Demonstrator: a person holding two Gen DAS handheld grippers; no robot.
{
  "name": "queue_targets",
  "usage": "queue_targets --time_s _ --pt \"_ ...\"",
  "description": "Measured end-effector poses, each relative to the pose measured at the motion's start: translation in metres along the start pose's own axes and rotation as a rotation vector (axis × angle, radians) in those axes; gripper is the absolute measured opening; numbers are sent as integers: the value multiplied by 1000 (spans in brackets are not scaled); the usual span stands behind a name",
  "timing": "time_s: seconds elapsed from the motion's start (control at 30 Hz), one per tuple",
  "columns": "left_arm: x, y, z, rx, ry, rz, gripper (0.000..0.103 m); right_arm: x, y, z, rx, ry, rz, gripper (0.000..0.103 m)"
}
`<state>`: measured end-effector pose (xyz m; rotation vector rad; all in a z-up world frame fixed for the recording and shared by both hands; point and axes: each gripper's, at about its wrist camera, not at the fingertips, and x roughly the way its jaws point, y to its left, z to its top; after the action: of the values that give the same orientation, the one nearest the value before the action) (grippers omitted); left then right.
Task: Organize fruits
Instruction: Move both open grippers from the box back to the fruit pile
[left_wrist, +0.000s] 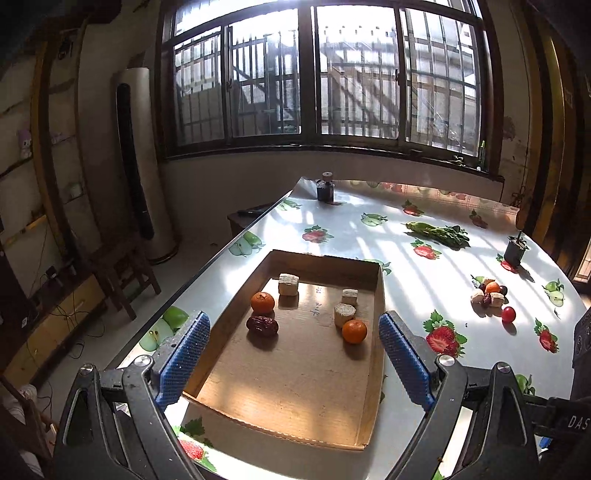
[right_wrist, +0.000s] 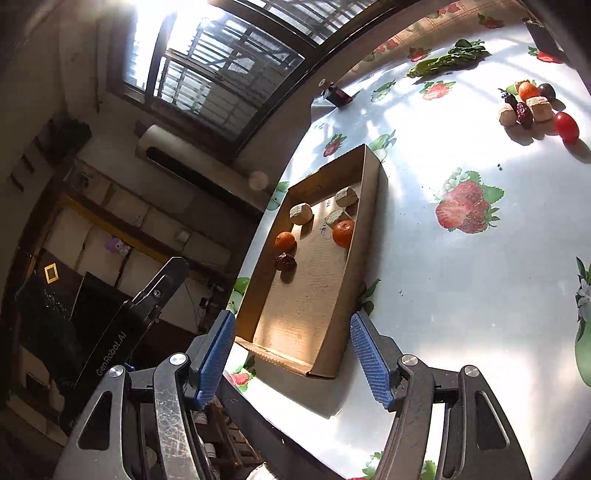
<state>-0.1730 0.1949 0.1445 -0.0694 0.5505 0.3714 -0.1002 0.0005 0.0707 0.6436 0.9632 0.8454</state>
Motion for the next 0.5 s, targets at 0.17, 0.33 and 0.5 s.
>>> queue_targets --time_s 0.17,0.33,0.5 --pt "-10 -10 -1 30 -17 0 93 -42 -6 14 -28 -77 -74 74" --pt "-16 -15 8 52 -35 -25 93 -115 -2 51 -122 -185 -255 75" --pt "-28 -24 37 90 -94 -50 93 -222 13 118 -193 -353 -555 75"
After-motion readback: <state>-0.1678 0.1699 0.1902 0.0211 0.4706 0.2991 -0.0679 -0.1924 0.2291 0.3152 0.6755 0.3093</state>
